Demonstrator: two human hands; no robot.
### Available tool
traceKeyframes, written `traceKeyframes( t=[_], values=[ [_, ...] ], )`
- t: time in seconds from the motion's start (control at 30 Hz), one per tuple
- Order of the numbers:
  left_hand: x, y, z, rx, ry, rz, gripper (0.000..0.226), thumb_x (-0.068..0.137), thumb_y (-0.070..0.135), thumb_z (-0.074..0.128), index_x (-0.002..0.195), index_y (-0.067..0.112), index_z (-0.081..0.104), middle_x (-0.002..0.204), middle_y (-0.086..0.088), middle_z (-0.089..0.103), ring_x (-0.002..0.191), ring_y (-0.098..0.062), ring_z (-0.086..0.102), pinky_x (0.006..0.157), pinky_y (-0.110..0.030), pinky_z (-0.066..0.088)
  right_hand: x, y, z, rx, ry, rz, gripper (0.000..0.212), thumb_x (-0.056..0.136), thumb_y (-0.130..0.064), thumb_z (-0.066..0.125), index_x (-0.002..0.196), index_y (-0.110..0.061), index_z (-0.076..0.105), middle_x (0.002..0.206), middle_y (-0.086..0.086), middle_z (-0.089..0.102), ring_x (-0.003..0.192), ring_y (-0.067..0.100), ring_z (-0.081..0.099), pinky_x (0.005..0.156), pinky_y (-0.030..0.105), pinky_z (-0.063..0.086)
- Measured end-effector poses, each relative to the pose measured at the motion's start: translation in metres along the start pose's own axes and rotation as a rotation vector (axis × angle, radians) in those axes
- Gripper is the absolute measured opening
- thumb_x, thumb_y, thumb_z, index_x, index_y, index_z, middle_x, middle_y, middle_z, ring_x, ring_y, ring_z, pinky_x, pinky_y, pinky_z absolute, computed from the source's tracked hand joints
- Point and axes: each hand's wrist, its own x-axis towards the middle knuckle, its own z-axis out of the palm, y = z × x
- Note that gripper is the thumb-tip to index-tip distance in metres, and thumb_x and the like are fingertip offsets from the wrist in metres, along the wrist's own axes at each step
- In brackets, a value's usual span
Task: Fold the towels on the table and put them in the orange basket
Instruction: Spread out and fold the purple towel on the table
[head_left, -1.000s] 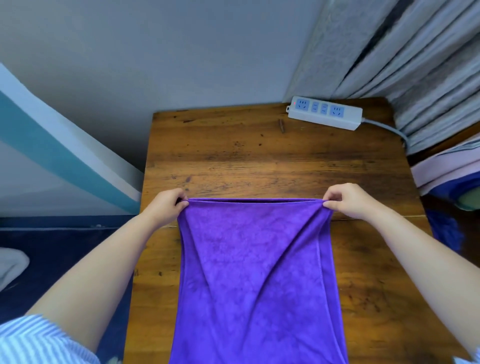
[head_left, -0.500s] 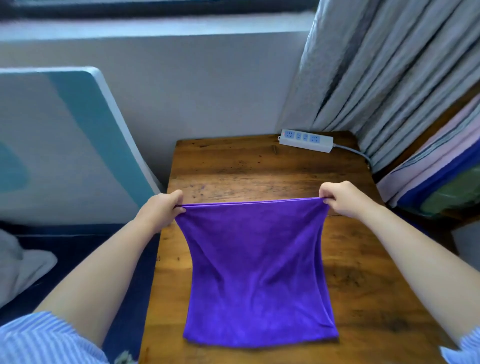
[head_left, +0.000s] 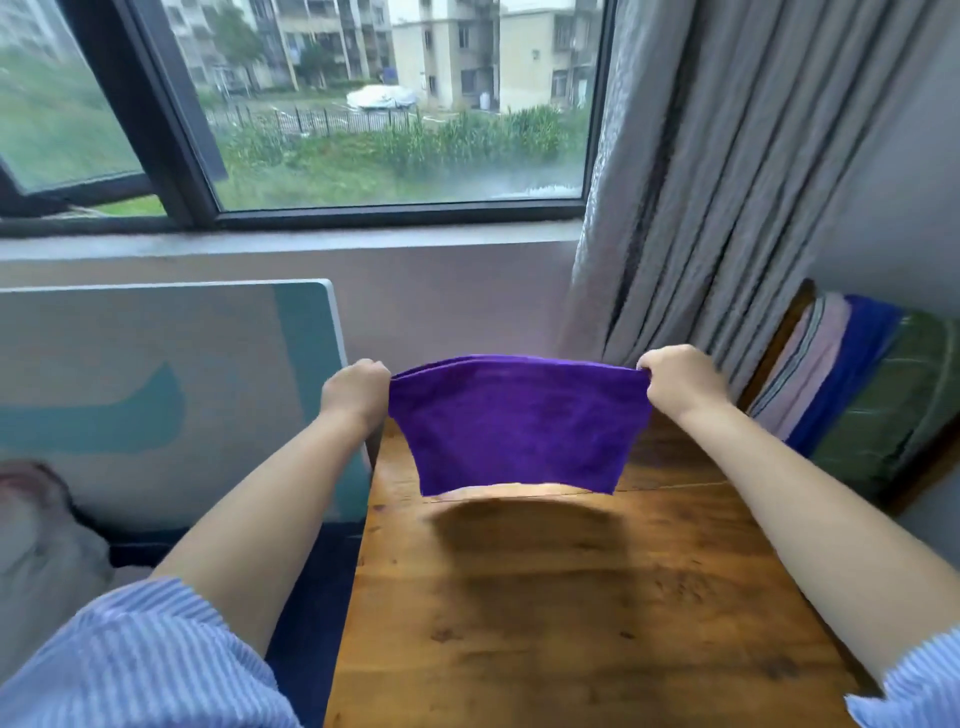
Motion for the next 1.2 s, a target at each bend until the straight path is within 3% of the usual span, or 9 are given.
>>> traceKeyframes(
  t=[0.07, 0.23, 0.37, 0.5, 0.83, 0.97, 1.1, 1.2],
  values=[
    [-0.001, 0.003, -0.010, 0.110, 0.000, -0.016, 0.028, 0.089, -0.002, 0.037, 0.108, 0.001, 0.058, 0.111, -0.018, 0.057, 0.102, -0.037, 0.059, 0.080, -0.038, 0.048, -0.003, -0.002, -0.002, 0.068, 0.017, 0.086, 0.033, 0.079, 0.007, 0.047, 0.103, -0.002, 0.067, 0.109, 0.025, 0.064, 0.104, 0.038, 0.057, 0.079, 0.035, 0.046],
    [0.008, 0.008, -0.037, 0.059, 0.156, -0.012, 0.027, 0.084, -0.010, 0.037, 0.102, -0.008, 0.058, 0.107, -0.025, 0.057, 0.098, -0.043, 0.057, 0.076, -0.042, 0.046, -0.004, -0.003, -0.022, 0.155, 0.297, 0.127, 0.033, 0.078, 0.009, 0.044, 0.101, 0.000, 0.066, 0.106, 0.023, 0.063, 0.103, 0.038, 0.052, 0.074, 0.037, 0.043],
    [0.007, 0.003, -0.039, 0.049, 0.083, -0.058, 0.029, 0.083, -0.012, 0.037, 0.100, -0.010, 0.061, 0.109, -0.027, 0.060, 0.102, -0.043, 0.056, 0.081, -0.042, 0.047, -0.005, -0.005, -0.024, 0.076, 0.180, 0.067, 0.030, 0.079, 0.007, 0.046, 0.100, -0.001, 0.065, 0.106, 0.023, 0.062, 0.103, 0.037, 0.053, 0.075, 0.035, 0.043],
    [0.006, 0.002, -0.028, -0.001, 0.026, -0.111, 0.026, 0.080, -0.015, 0.037, 0.090, -0.010, 0.061, 0.103, -0.028, 0.061, 0.096, -0.042, 0.057, 0.073, -0.040, 0.046, 0.001, -0.005, -0.020, 0.104, 0.096, 0.113, 0.033, 0.077, 0.006, 0.046, 0.101, -0.005, 0.066, 0.111, 0.021, 0.063, 0.103, 0.036, 0.057, 0.077, 0.034, 0.045],
    [0.048, 0.006, 0.004, -0.049, -0.115, -0.213, 0.028, 0.083, -0.012, 0.037, 0.099, -0.009, 0.060, 0.110, -0.026, 0.060, 0.101, -0.040, 0.057, 0.081, -0.039, 0.047, 0.051, -0.002, 0.021, 0.232, -0.044, 0.164, 0.029, 0.076, 0.011, 0.048, 0.095, 0.005, 0.069, 0.106, 0.025, 0.066, 0.104, 0.034, 0.059, 0.084, 0.030, 0.044],
    [0.075, 0.013, 0.011, -0.104, -0.030, -0.280, 0.029, 0.086, -0.010, 0.034, 0.108, -0.012, 0.053, 0.118, -0.027, 0.052, 0.107, -0.043, 0.053, 0.088, -0.043, 0.044, 0.088, -0.007, 0.036, 0.261, -0.023, 0.125, 0.030, 0.074, 0.010, 0.049, 0.097, 0.006, 0.068, 0.109, 0.025, 0.063, 0.106, 0.034, 0.056, 0.086, 0.029, 0.041],
    [0.097, 0.009, 0.014, -0.228, 0.134, -0.278, 0.029, 0.088, -0.010, 0.033, 0.109, -0.010, 0.052, 0.117, -0.028, 0.050, 0.104, -0.044, 0.051, 0.088, -0.046, 0.042, 0.113, -0.007, 0.040, 0.364, 0.112, 0.055, 0.033, 0.074, 0.014, 0.048, 0.102, 0.009, 0.065, 0.111, 0.029, 0.060, 0.107, 0.036, 0.054, 0.087, 0.027, 0.034],
    [0.094, 0.002, 0.030, -0.212, 0.142, -0.268, 0.029, 0.087, -0.009, 0.033, 0.108, -0.009, 0.052, 0.116, -0.028, 0.049, 0.100, -0.044, 0.052, 0.085, -0.045, 0.043, 0.112, -0.002, 0.055, 0.376, 0.164, -0.059, 0.031, 0.075, 0.015, 0.046, 0.100, 0.011, 0.065, 0.105, 0.030, 0.062, 0.102, 0.039, 0.057, 0.086, 0.030, 0.035]
  ],
)
